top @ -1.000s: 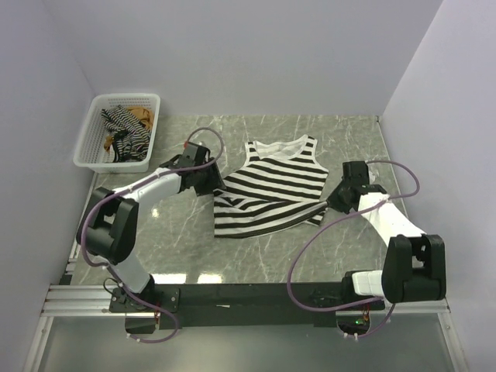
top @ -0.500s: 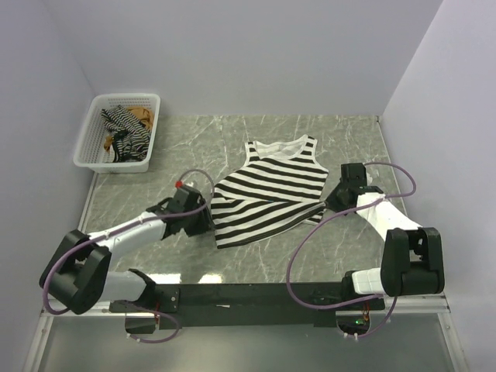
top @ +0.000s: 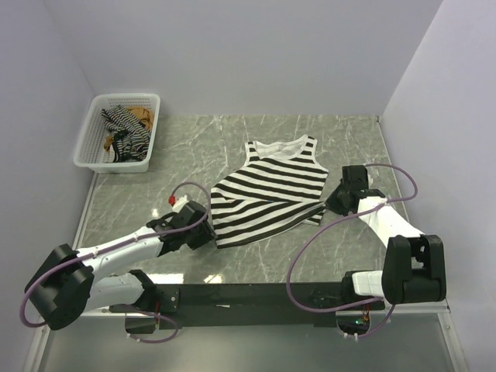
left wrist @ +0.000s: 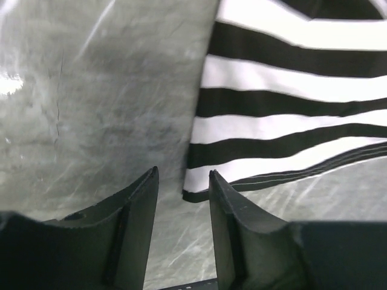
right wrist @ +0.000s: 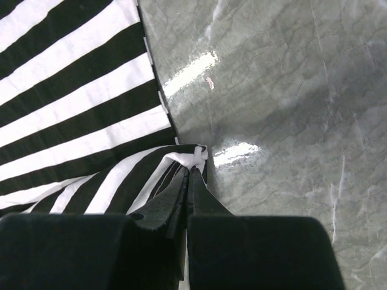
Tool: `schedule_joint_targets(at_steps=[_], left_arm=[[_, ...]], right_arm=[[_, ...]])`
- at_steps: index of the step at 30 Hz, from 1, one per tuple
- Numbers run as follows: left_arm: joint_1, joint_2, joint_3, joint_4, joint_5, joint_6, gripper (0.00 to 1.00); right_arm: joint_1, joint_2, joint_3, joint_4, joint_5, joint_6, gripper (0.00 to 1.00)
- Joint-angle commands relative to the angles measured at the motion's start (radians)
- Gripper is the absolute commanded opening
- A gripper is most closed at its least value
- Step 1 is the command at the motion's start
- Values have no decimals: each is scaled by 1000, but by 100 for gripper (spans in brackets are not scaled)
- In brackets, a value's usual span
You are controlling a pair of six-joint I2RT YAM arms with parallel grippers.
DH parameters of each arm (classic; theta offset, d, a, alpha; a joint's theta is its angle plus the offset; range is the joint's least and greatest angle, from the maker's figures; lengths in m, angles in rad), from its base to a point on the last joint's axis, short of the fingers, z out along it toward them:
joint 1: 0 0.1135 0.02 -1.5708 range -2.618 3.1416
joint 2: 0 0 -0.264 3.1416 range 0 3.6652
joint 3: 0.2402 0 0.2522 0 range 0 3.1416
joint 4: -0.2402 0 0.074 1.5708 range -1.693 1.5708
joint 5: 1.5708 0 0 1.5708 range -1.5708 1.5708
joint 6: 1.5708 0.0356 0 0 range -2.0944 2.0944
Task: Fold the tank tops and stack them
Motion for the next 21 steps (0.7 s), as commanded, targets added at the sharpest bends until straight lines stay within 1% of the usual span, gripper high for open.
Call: schedule_joint_targets(at_steps=[1,7,11,15,17,21], left_arm=[[-50,40,38,-43,-86,-83,45],[-110,127,65,-29,-94,-80,48],[-118,156,82,-42,-111,-77,47],[-126,192,102,-75,-131,-69,42],[-136,204,107,-72,-132,-60,41],[-144,239,124,-85,-135,-34,35]], right_arm=[[-7,-35,-3,15,-7,-12,0],[-7,-43,-12,20,-6,-10,0],[-7,-43,-17,29,-27,-13,0],[-7,-51,-20,29,-35,-19,0],[-7,-57,-29,33,-35,-18,0],[-7,-63,-40,44,-44,-15,0]])
